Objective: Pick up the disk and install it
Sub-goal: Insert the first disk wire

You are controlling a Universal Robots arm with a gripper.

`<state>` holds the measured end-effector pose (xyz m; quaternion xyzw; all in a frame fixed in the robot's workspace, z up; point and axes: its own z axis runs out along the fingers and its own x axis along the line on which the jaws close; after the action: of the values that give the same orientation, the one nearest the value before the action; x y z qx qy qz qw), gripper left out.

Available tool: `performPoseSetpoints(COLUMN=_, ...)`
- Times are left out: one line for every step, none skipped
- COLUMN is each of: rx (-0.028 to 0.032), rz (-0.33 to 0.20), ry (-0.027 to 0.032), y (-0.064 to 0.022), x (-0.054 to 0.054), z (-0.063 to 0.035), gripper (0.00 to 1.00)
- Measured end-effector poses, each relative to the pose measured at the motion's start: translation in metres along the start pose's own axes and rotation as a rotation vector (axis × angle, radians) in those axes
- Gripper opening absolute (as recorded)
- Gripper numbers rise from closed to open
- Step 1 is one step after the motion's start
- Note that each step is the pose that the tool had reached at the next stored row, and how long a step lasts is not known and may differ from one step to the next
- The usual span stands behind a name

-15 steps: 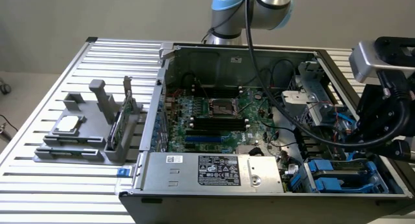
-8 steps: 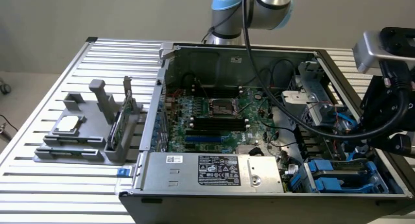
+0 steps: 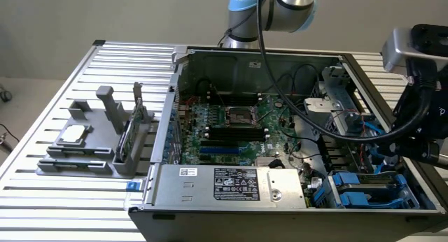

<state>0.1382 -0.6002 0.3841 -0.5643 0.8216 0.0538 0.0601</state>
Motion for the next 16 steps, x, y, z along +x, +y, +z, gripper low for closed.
performPoseSetpoints(rx=0.0022, rz=0.016, ry=-0.0008, y=0.0000, x=0.0000, z=0.0000, gripper=0.19)
performPoseSetpoints(rx=0.0039, rz=0.029, ry=-0.0011, y=0.0000, x=0.0000, z=0.0001, gripper=0.19)
performPoseSetpoints(rx=0.0057, rz=0.044, ry=-0.0011, y=0.0000, x=0.0000, z=0.0000, gripper=0.19)
performPoseSetpoints(rx=0.0073, rz=0.059, ry=-0.0011, y=0.0000, x=0.0000, z=0.0000, gripper=0.19)
performPoseSetpoints(rx=0.0087, rz=0.073, ry=-0.0011, y=0.0000, x=0.0000, z=0.0000, gripper=0.19)
performPoseSetpoints(rx=0.0103, rz=0.088, ry=-0.0010, y=0.0000, x=0.0000, z=0.0000, gripper=0.19)
performPoseSetpoints(rx=0.0118, rz=0.102, ry=-0.0011, y=0.0000, x=0.0000, z=0.0000, gripper=0.19)
performPoseSetpoints(rx=0.0138, rz=0.118, ry=-0.0013, y=0.0000, x=0.0000, z=0.0000, gripper=0.19)
performPoseSetpoints(rx=0.0158, rz=0.133, ry=-0.0014, y=0.0000, x=0.0000, z=0.0001, gripper=0.19)
performPoseSetpoints(rx=0.0178, rz=0.148, ry=-0.0015, y=0.0000, x=0.0000, z=0.0000, gripper=0.19)
performPoseSetpoints(rx=0.0198, rz=0.162, ry=-0.0017, y=0.0000, x=0.0000, z=0.0001, gripper=0.19)
performPoseSetpoints(rx=0.0219, rz=0.177, ry=-0.0019, y=0.0000, x=0.0000, z=0.0001, gripper=0.19)
performPoseSetpoints(rx=0.0239, rz=0.192, ry=-0.0021, y=0.0000, x=0.0000, z=0.0001, gripper=0.19)
performPoseSetpoints(rx=0.0259, rz=0.206, ry=-0.0023, y=0.0000, x=0.0000, z=0.0002, gripper=0.19)
performPoseSetpoints(rx=0.0281, rz=0.222, ry=-0.0025, y=0.0000, x=0.0000, z=0.0002, gripper=0.19)
performPoseSetpoints(rx=0.0300, rz=0.237, ry=-0.0027, y=0.0000, x=0.0000, z=0.0003, gripper=0.19)
